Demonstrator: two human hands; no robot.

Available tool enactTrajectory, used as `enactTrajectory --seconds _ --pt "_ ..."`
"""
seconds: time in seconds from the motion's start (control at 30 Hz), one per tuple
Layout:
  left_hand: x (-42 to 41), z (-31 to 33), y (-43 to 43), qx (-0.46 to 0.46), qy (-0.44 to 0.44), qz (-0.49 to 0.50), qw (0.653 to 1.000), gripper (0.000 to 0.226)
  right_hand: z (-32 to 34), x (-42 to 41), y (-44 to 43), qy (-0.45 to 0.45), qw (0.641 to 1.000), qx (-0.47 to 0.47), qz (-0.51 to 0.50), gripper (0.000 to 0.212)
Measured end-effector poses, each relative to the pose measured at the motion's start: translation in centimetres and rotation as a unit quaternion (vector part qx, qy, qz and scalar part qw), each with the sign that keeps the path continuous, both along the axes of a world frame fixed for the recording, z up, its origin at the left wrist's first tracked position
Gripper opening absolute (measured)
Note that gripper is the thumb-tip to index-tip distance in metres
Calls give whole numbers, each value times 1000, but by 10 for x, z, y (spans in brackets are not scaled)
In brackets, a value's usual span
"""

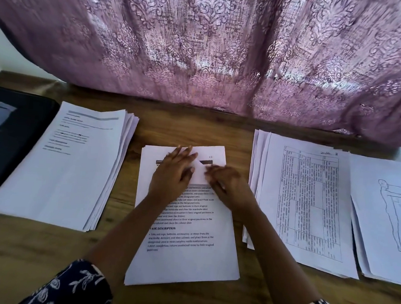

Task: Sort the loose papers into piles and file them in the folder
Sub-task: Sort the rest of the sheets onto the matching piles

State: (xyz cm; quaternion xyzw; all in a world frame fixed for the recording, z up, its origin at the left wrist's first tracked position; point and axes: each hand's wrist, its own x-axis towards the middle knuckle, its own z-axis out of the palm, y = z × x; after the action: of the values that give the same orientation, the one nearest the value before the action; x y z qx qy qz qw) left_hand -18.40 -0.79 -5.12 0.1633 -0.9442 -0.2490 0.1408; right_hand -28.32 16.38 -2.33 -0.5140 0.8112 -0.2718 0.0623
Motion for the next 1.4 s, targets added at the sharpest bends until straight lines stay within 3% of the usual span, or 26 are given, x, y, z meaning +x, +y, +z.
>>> enactTrajectory --seconds 0.07,0.17,0.3,0.37,0.47,0.53,0.6,0.67,0.7,0.77,0.87,0.97,1.0,1.07,1.13,1.3,1.4 --pt "0 0 1 -4 -1 -1 1000 42 4 -11 -5 -13 998 13 -63 37" --pt "1 3 1 5 -3 0 1000 42 2 -24 -8 -13 992 100 -80 59" --pt "1 7 3 22 -17 -2 1000 49 3 -19 -4 29 987 111 -108 56" --pt "3 8 2 29 -19 -4 999 51 7 -12 -5 23 986 84 -140 55" --pt "3 12 4 29 -16 3 999 51 15 -1 -9 -74 974 -24 -212 55" --pt "4 17 7 53 -8 22 998 48 13 6 -9 -86 974 -65 -201 50" --pt "7 19 8 118 40 27 992 51 13 13 -5 -57 984 -79 -146 43" --pt "10 16 7 180 111 15 977 57 2 13 1 81 995 -33 -57 38" --pt "10 13 6 184 125 13 975 58 -9 11 3 163 986 -7 -16 37" --pt "7 11 3 137 91 2 986 55 -21 6 4 190 981 37 27 41" --pt "3 6 0 48 22 1 999 44 -14 0 4 106 993 29 29 32" --pt "4 4 -1 53 18 8 998 39 10 -7 -3 -51 996 -48 -52 28" --pt "5 4 -1 59 14 14 998 39 12 -13 -6 -61 995 -34 -70 31" --pt "6 6 0 71 0 30 997 40 9 -23 -9 -3 993 96 -67 53" --pt "5 9 2 84 -24 44 995 45 4 -27 -11 34 987 149 -58 73" --pt "4 14 5 81 -60 54 993 50 14 -14 -11 57 989 99 -91 53" --pt "4 14 5 75 -66 58 993 50 21 -3 -12 -51 979 12 -195 51"
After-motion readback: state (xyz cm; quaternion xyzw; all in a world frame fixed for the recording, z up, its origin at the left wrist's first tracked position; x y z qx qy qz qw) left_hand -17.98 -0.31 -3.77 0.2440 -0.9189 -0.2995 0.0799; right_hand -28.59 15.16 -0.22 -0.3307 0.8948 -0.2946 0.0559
